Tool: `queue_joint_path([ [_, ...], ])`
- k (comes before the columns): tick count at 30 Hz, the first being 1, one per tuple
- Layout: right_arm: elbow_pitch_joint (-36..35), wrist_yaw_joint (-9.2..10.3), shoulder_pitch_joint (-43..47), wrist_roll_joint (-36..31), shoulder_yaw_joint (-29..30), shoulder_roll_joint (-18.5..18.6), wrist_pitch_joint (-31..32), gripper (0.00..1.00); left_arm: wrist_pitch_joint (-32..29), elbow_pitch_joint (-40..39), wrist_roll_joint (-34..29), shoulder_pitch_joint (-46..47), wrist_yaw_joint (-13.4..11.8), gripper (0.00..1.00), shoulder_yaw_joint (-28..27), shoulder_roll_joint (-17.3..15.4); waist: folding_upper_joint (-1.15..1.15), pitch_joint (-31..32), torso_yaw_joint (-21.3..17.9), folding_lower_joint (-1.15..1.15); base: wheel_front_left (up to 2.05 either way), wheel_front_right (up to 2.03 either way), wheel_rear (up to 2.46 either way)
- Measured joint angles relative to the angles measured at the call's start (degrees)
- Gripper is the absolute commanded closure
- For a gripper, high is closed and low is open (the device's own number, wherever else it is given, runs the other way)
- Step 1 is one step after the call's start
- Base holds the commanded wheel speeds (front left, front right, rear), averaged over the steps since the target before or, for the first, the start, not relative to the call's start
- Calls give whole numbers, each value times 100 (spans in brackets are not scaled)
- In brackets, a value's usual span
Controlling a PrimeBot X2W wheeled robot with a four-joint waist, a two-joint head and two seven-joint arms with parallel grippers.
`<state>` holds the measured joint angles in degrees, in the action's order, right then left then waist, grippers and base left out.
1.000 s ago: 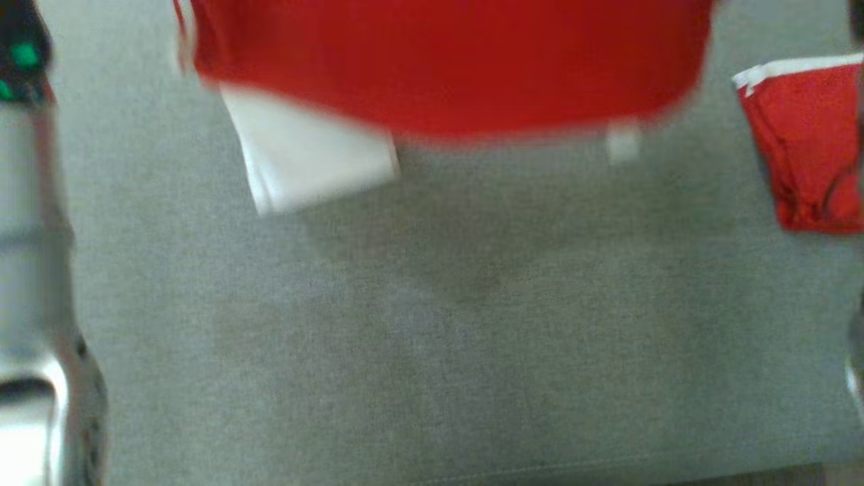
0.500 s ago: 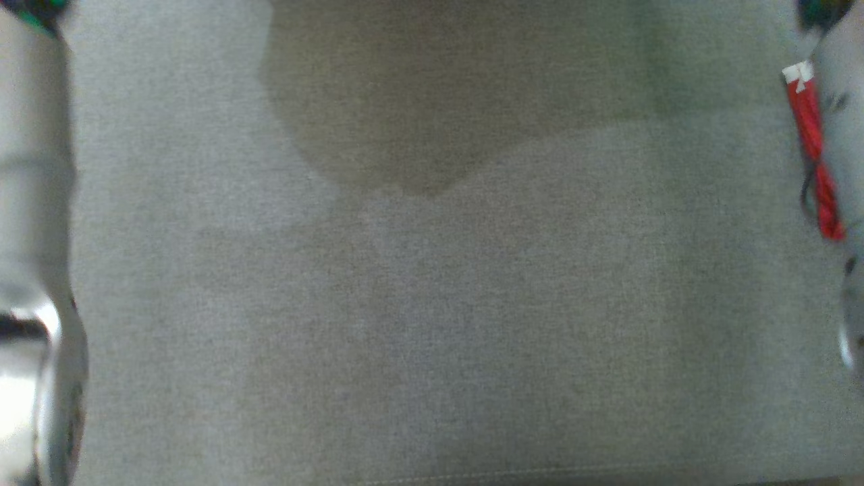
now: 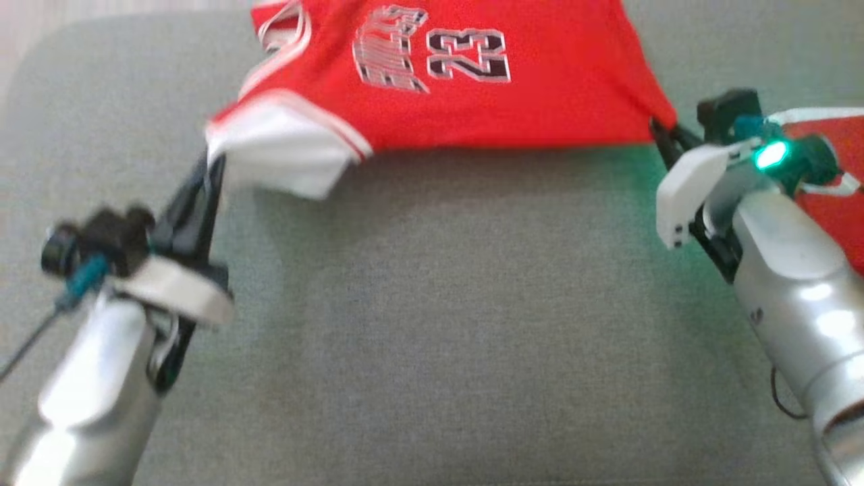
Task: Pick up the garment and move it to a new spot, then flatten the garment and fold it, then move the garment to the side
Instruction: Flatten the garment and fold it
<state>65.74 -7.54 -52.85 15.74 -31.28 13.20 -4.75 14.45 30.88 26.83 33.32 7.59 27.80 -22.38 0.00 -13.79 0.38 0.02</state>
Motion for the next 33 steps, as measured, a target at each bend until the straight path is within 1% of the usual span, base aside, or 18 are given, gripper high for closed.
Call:
queue_joint_path([
  [3,-292,0,261,506,-494,214,386,100,-75,-252,62,-564,0,100,220,-258,0,237,-10,0,0,0,0],
  [5,-565,0,414,872,-775,392,636,100,-280,-450,176,-913,0,100,334,-415,0,393,-23,0,0,0,0],
  [10,-1273,0,750,1669,-1373,945,1255,100,-1060,-1163,410,-1543,0,100,654,-899,0,710,-40,0,0,0,0],
  [13,-1809,0,1096,2201,-1563,1303,1613,100,-1503,-1800,608,-1928,-4,100,761,-1080,0,861,-20,0,0,0,0],
  [17,-2582,0,1635,2696,-1720,1781,1933,100,-1927,-2527,775,-2375,-211,100,764,-1319,0,973,9,0,0,0,0],
  [20,-3018,0,1797,2754,-1753,2056,1995,100,-2154,-2905,847,-2496,-386,100,759,-1432,0,987,8,-1,0,0,0],
  [25,-3333,0,1821,2830,-1503,2140,2092,100,-2259,-3115,747,-2402,-558,100,737,-1499,0,930,5,-1,0,0,0],
  [29,-3381,0,1818,2796,-1281,2112,2234,100,-2356,-2973,747,-2061,-533,100,730,-1474,0,788,13,-2,0,0,0],
  [33,-3338,0,1714,2724,-1079,1959,2385,100,-2543,-2616,797,-1525,-394,100,728,-1382,0,599,19,-2,0,0,0],
])
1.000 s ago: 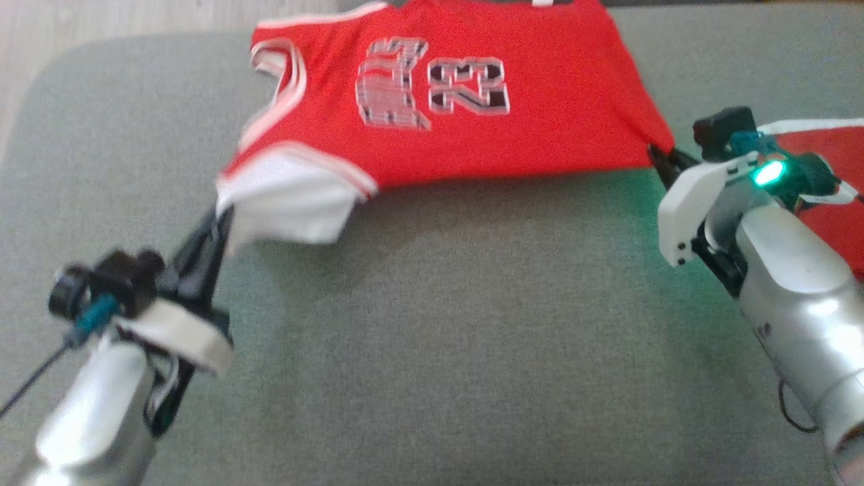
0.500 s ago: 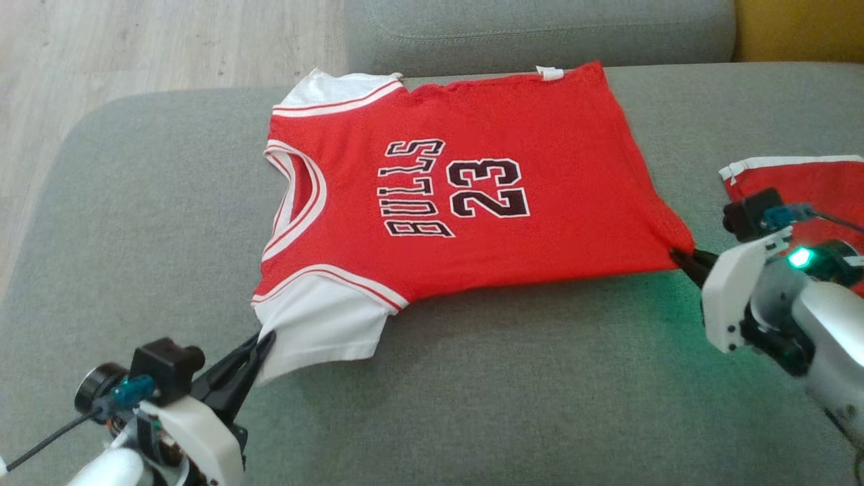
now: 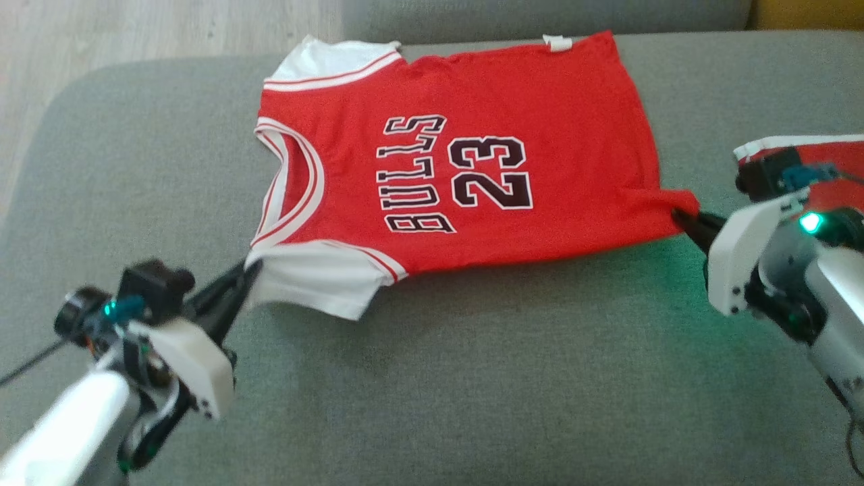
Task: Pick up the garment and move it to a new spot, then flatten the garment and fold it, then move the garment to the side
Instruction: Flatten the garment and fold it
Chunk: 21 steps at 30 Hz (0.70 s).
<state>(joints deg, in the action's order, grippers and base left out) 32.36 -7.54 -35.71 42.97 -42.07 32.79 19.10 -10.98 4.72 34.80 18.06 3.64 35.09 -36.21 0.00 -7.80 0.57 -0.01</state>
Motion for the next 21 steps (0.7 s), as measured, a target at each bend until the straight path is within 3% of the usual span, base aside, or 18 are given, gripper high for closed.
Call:
queue_joint_path([
  [7,274,0,-554,-198,140,-275,210,100,-278,814,-1,898,229,100,113,160,0,-332,-4,0,0,0,0],
  [21,1140,0,-1309,-549,70,-750,187,100,-455,2254,-13,2467,393,100,769,493,0,-764,-118,0,0,0,0],
])
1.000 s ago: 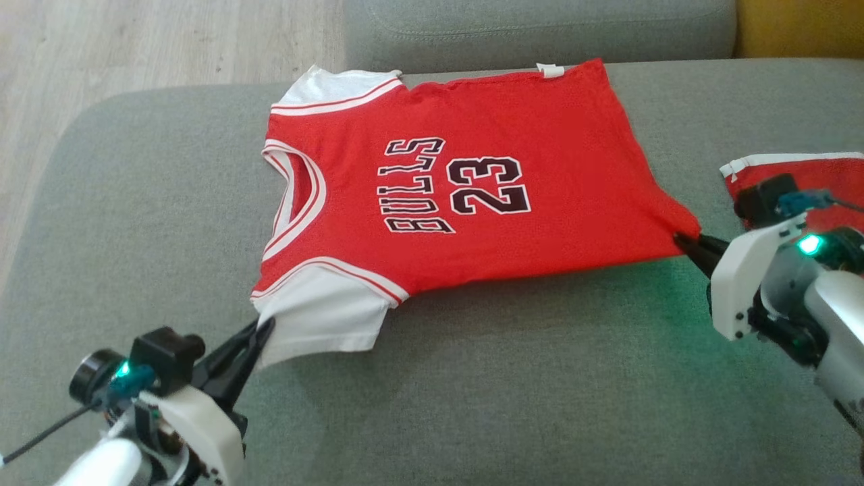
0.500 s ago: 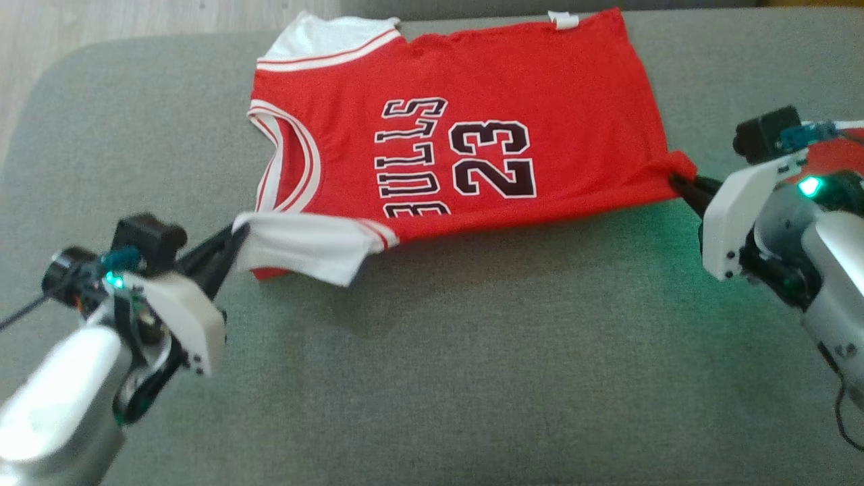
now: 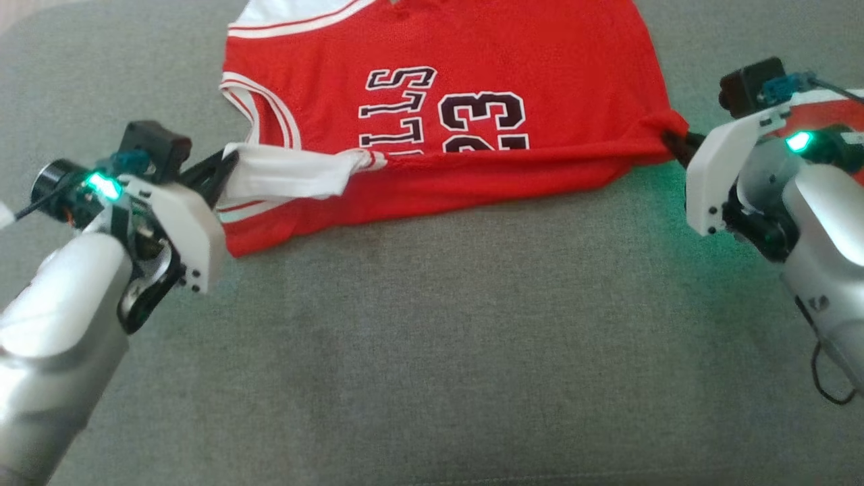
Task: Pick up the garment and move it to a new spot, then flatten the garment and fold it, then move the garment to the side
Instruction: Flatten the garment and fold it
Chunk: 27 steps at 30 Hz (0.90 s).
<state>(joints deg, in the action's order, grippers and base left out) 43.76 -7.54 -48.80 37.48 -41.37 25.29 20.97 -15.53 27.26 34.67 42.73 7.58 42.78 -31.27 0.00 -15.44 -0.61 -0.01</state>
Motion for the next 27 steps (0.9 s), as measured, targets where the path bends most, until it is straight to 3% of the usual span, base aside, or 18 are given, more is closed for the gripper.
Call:
queue_joint_path([
  [5,302,0,-281,-60,-49,-163,-185,100,129,396,-1,392,0,100,358,123,0,-172,-57,0,0,0,0],
  [6,417,0,-394,-131,-45,-210,-399,100,343,582,-42,537,0,79,389,176,0,-247,-69,0,0,0,0],
  [7,493,0,-456,-183,-26,-234,-555,0,524,678,-133,625,-2,17,392,203,0,-282,-71,0,0,0,0],
  [8,584,0,-513,-224,54,-283,-725,0,750,783,-248,727,-45,0,388,246,0,-314,-70,0,0,0,0],
  [16,1143,0,-814,-379,825,-660,-2587,0,2643,1450,-549,1202,-725,0,85,703,0,-290,-35,1,0,0,0],
  [19,1232,0,-800,-512,976,-815,-3257,0,2943,1450,-488,1174,-895,0,-194,859,0,-149,-23,1,0,0,0],
  [23,1043,0,-697,-920,1259,-907,-3521,0,2999,716,-582,795,-1182,0,-660,949,0,79,3,1,0,0,0],
  [27,69,0,-38,-1329,2247,-1107,-3535,0,3027,-265,-925,-104,-1477,0,-1149,1058,0,305,26,2,0,0,0],
])
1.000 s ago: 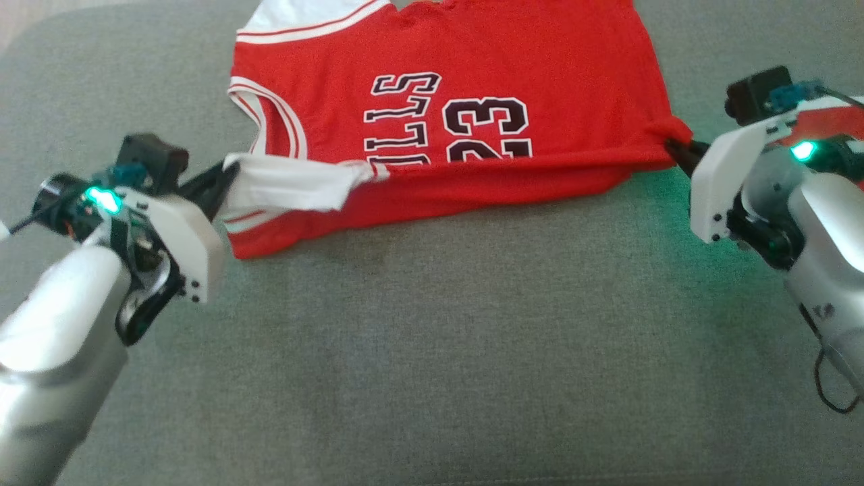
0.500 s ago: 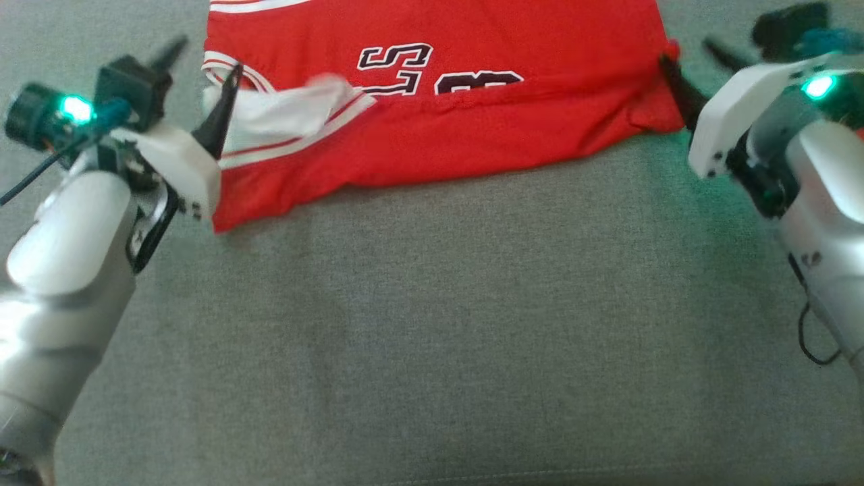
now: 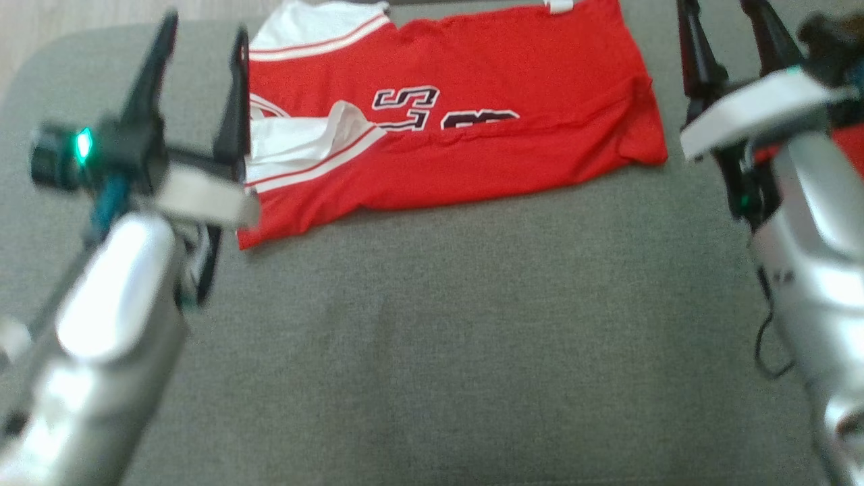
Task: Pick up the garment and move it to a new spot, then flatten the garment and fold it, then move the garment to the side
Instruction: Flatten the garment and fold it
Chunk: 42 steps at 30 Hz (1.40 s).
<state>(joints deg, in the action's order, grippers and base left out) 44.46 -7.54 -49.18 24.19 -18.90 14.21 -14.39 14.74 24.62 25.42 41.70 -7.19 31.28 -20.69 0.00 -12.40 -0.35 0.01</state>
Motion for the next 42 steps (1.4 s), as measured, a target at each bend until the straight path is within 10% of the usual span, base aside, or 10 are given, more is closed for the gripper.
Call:
queue_joint_path([
  [13,-2294,0,3134,-1513,1817,-1025,-1,0,-1,-1171,-602,-2433,-226,0,-1149,597,0,236,-39,0,0,0,0],
  [20,-2609,0,3448,-1516,1812,-1079,-1,0,-1,-1155,-910,-2898,220,0,-1626,853,0,104,-146,-1,0,0,0],
  [42,-2721,0,3194,-1325,1628,-1124,-1,0,-315,1933,-1061,-1239,323,0,-1722,888,0,-688,-419,-1,0,0,0],
])
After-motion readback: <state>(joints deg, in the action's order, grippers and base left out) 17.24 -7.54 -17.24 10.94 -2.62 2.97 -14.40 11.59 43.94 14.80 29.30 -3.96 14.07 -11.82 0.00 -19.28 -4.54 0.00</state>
